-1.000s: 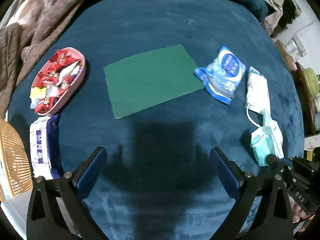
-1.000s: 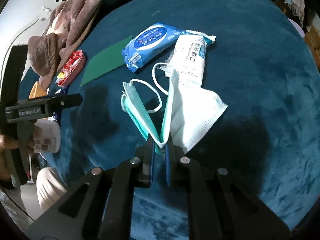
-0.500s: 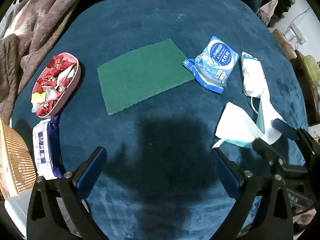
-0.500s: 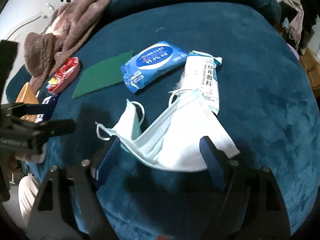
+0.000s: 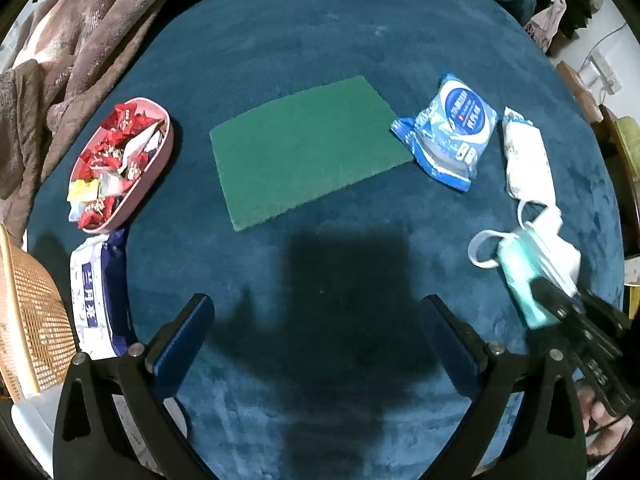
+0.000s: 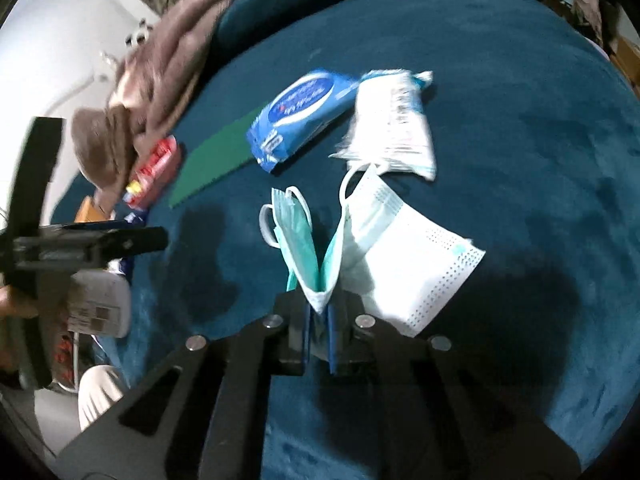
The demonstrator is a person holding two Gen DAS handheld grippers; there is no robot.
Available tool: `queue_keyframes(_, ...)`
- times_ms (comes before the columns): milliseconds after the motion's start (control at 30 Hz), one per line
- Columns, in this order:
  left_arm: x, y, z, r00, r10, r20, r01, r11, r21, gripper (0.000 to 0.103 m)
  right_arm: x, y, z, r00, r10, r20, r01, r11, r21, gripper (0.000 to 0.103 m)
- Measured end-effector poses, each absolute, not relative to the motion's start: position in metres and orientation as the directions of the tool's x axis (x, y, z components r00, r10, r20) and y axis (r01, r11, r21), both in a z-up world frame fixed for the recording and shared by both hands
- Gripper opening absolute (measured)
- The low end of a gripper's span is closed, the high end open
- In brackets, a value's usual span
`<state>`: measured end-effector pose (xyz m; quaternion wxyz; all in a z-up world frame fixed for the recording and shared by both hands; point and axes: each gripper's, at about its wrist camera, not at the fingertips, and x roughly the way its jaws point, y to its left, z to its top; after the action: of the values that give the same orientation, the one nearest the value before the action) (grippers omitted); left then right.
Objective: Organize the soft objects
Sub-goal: 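Grasp the green scouring pad with the left tool while the right tool holds the mask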
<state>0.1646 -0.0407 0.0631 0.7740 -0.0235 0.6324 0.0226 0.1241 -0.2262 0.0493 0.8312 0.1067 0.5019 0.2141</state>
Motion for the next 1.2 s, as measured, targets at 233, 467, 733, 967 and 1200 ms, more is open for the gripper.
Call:
queue_keyframes(233,0.19,-0.044,0.056,0.247,0.064,-0.967,-0.021,0.998,0.061,0.102,0.11,-0.25,0.036,0.453,0.539,-0.71,-0.196,0.838,0.51,0.006)
queue_keyframes(467,0.23,-0.068,0.031,0.29,0.209,-0.934,0.228,0.933,0.279,0.103,0.115,-0.243,0.043,0.463,0.553,-0.692,-0.251,0.831,0.496,0.007)
queue_keyframes(733,0.251,-0.074,0.009,0.326,0.228,-0.917,0.382,0.856,0.349,0.073,0.117,-0.235,0.039,0.464,0.518,-0.718,-0.28,0.855,0.436,0.007)
queue_keyframes(967,0.26,-0.038,0.038,0.415,0.207,-0.886,0.207,0.927,0.314,0.053,0.117,-0.233,0.039,0.459,0.526,-0.716,-0.293,0.85,0.437,0.007)
queue_keyframes(1200,0.262,-0.047,0.027,0.441,0.26,-0.859,0.276,0.872,0.405,0.028,0.119,-0.236,0.037,0.453,0.53,-0.717,-0.288,0.848,0.445,0.007)
